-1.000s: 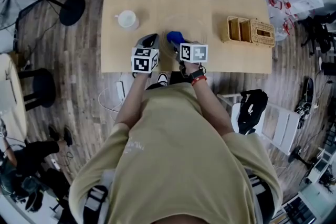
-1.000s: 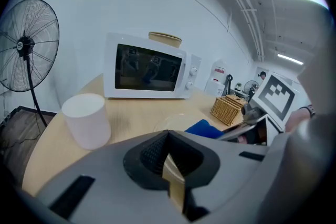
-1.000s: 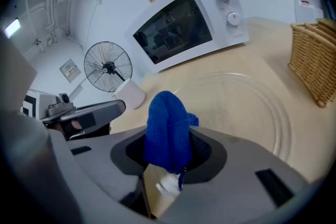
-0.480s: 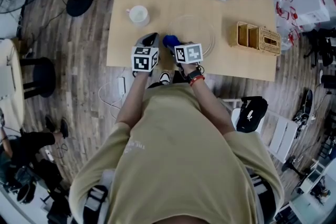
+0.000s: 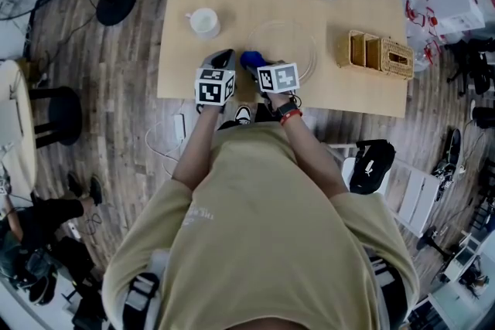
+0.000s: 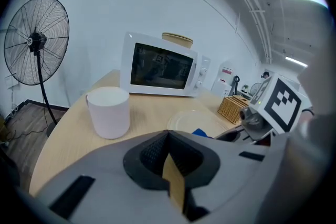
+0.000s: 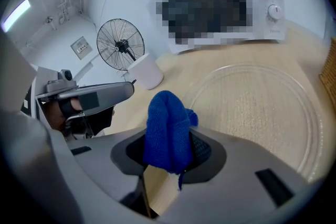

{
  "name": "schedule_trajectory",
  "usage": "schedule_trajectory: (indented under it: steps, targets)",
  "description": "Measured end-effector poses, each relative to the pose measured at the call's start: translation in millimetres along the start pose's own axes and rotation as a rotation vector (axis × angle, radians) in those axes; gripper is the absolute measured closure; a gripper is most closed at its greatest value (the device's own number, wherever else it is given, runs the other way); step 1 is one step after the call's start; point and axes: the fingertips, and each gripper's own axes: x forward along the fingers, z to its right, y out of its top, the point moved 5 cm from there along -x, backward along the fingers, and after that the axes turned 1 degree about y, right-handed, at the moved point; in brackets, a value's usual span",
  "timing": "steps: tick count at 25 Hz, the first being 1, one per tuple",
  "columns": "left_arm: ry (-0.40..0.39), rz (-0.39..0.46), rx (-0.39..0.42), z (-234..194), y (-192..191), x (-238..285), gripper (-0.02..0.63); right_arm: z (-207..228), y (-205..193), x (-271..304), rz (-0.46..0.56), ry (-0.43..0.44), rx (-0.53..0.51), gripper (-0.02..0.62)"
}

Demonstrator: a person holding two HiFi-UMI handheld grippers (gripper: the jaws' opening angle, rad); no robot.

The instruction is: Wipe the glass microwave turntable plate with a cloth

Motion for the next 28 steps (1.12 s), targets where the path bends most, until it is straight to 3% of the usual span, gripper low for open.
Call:
schedule_trajectory:
  steps: [28]
  targets:
    - [-0.111,-0.035,0.044,39.3,3.6,23.7,0.588,29.9,-14.9,-28.8,0.023,-0.063,0.049,0.446]
